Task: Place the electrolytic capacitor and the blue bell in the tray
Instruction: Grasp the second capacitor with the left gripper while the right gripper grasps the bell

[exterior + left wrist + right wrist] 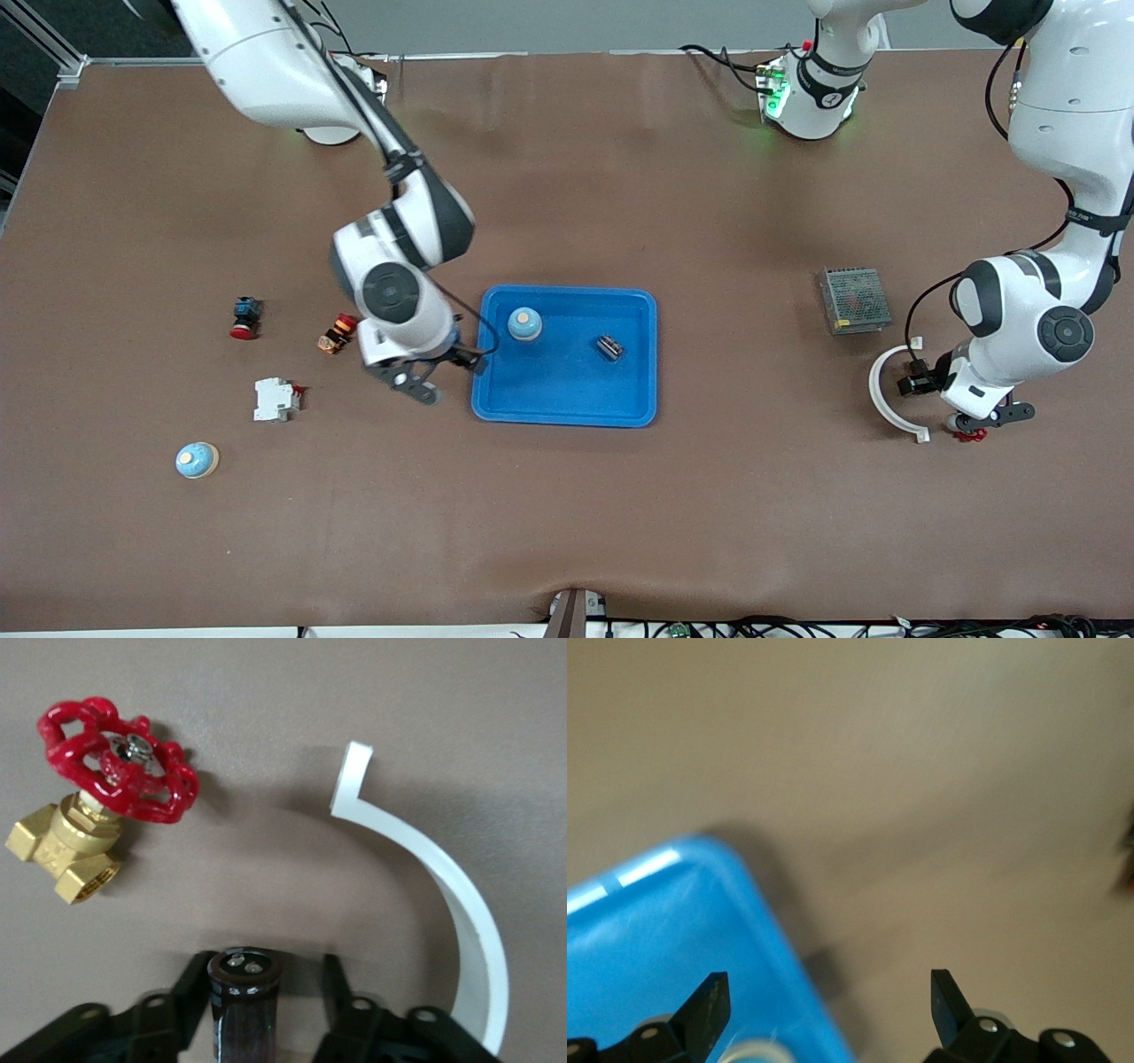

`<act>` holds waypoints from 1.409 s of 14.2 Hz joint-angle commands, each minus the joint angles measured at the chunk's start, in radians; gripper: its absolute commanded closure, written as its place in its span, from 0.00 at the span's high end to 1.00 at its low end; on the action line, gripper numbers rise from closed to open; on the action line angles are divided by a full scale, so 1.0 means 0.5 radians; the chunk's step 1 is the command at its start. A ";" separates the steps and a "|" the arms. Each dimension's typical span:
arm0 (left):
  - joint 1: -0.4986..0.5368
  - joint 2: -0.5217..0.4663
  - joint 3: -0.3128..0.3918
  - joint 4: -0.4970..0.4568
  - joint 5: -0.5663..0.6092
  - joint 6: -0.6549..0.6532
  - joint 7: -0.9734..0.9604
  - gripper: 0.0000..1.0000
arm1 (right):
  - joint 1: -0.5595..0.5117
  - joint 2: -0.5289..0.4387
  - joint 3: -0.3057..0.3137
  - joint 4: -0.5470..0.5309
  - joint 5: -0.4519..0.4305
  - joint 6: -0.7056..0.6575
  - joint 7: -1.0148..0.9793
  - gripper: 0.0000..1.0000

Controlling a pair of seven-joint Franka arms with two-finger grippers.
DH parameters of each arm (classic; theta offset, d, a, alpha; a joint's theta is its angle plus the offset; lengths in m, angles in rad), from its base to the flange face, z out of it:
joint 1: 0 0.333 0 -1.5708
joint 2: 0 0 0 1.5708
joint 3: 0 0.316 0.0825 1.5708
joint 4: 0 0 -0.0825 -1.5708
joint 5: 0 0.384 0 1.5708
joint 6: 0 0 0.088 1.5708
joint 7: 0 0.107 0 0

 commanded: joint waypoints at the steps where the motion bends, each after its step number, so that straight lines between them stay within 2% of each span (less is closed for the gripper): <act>1: 0.015 -0.016 -0.011 -0.019 0.038 0.025 -0.004 0.02 | -0.215 -0.066 0.032 -0.026 -0.069 -0.025 -0.347 1.00; 6: 0.012 -0.040 -0.011 0.030 0.038 -0.021 0.008 0.00 | -0.623 -0.076 0.036 -0.023 -0.158 0.021 -1.178 1.00; 10: -0.007 -0.065 -0.017 0.250 0.038 -0.379 -0.004 0.00 | -0.885 -0.042 0.036 -0.008 -0.167 0.132 -1.670 1.00; 12: -0.022 -0.083 -0.035 0.394 0.004 -0.594 -0.029 0.00 | -0.983 0.034 0.036 0.053 -0.167 0.184 -1.829 1.00; 14: -0.022 -0.083 -0.118 0.594 -0.014 -0.848 -0.181 0.00 | -1.063 0.157 0.036 0.212 -0.164 0.178 -1.965 1.00; 17: -0.028 -0.086 -0.259 0.836 -0.042 -1.094 -0.579 0.00 | -1.100 0.280 0.036 0.363 -0.164 0.175 -2.020 1.00; 20: -0.028 -0.111 -0.415 0.916 -0.042 -1.156 -0.973 0.00 | -1.133 0.464 0.036 0.571 -0.158 0.175 -2.118 1.00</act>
